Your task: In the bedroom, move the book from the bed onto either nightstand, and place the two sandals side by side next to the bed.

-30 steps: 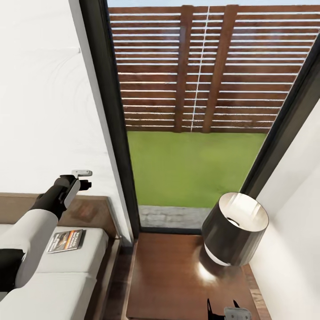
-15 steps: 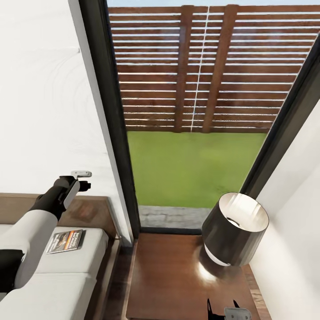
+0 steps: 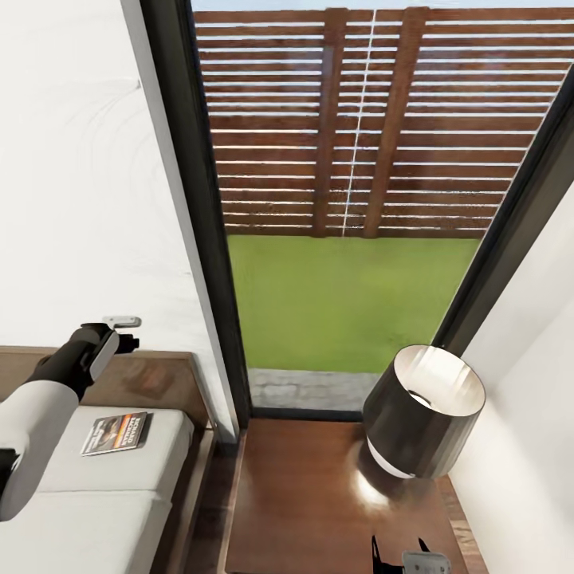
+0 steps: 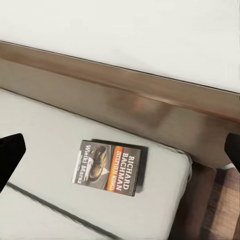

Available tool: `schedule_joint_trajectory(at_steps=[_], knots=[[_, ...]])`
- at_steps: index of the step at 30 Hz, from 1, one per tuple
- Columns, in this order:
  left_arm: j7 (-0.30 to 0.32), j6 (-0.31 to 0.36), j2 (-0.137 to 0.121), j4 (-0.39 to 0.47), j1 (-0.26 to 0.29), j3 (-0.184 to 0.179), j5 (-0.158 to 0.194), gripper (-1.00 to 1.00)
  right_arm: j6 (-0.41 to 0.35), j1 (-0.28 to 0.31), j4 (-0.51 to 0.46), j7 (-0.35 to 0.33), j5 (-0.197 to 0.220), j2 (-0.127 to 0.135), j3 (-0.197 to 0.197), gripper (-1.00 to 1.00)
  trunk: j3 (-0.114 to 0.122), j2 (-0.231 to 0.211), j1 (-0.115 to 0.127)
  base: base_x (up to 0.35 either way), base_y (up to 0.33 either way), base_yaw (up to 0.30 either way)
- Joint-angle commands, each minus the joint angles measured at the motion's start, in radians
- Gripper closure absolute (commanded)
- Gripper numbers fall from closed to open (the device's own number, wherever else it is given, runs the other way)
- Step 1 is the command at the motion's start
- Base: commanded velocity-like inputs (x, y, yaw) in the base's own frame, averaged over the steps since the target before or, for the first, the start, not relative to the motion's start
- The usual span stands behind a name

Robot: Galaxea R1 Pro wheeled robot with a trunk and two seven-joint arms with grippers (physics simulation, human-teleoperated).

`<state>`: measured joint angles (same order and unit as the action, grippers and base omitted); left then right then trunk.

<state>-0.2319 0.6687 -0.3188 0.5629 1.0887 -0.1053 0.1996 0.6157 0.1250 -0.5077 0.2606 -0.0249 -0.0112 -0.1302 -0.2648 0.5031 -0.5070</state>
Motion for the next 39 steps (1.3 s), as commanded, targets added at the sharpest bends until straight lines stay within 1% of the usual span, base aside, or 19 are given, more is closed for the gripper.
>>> schedule_joint_trajectory(at_steps=[1, 3, 5, 9, 12, 19, 26, 28, 29, 34, 35, 39], knots=[[-0.001, 0.001, -0.004, -0.006, 0.001, -0.008, 0.010, -1.00, 0.001, 0.001, 0.000, 0.009, -0.003, 0.000, -0.005, -1.00, -0.005, 0.009, -0.004, 0.000, 0.000, 0.000], [0.015, -0.008, -0.007, -0.021, 0.001, -0.007, 0.008, -1.00, 0.001, 0.001, 0.000, 0.009, -0.003, 0.000, -0.005, -1.00, -0.011, 0.023, -0.012, 0.000, 0.000, 0.000], [0.038, -0.036, -0.011, -0.045, 0.000, -0.005, 0.006, -1.00, 0.002, 0.001, 0.000, 0.009, -0.003, 0.000, -0.005, -1.00, -0.018, 0.037, -0.020, 0.000, 0.000, 0.000], [0.054, -0.086, -0.015, -0.082, 0.001, -0.002, 0.005, -1.00, 0.002, 0.001, 0.000, 0.009, -0.003, 0.000, -0.005, -1.00, -0.034, 0.065, -0.035, 0.000, 0.000, 0.000], [0.061, -0.110, -0.025, -0.103, 0.001, -0.002, 0.005, -1.00, 0.002, 0.001, 0.000, 0.009, -0.003, 0.000, -0.005, -1.00, -0.047, 0.086, -0.046, 0.000, 0.000, 0.000], [0.067, -0.134, -0.048, -0.121, 0.001, -0.004, 0.008, -1.00, 0.002, 0.001, 0.000, 0.009, -0.003, 0.000, -0.005, -1.00, -0.079, 0.135, -0.073, 0.000, 0.000, 0.000], [0.069, -0.140, -0.059, -0.127, 0.000, -0.004, 0.012, -1.00, -0.007, 0.001, -0.008, 0.016, -0.003, -0.001, -0.006, -1.00, -0.112, 0.184, -0.100, 0.000, 0.000, 0.000], [0.069, -0.140, -0.063, -0.139, 0.000, -0.003, 0.013, -1.00, -0.031, 0.001, -0.012, 0.031, -0.004, -0.004, -0.007, -1.00, -0.121, 0.198, -0.108, 0.000, 0.000, 0.000], [0.069, -0.141, -0.070, -0.149, 0.000, -0.002, 0.014, -1.00, -0.058, 0.001, -0.014, 0.042, -0.005, -0.005, -0.008, -1.00, -0.126, 0.205, -0.112, 0.000, 0.000, 0.000], [0.070, -0.143, -0.090, -0.164, 0.000, 0.000, 0.017, -1.00, -0.145, 0.001, -0.025, 0.071, -0.012, -0.006, -0.010, -1.00, -0.149, 0.240, -0.131, 0.000, 0.000, 0.000], [0.075, -0.151, -0.095, -0.168, 0.000, 0.001, 0.021, -1.00, -0.188, 0.001, -0.041, 0.079, -0.027, -0.007, -0.010, -1.00, -0.154, 0.247, -0.135, 0.000, 0.000, 0.000], [0.100, -0.175, -0.100, -0.178, 0.000, 0.001, 0.026, -1.00, -0.287, 0.001, -0.096, 0.089, -0.073, -0.007, -0.010, -1.00, -0.173, 0.275, -0.150, 0.000, 0.000, 0.000]])
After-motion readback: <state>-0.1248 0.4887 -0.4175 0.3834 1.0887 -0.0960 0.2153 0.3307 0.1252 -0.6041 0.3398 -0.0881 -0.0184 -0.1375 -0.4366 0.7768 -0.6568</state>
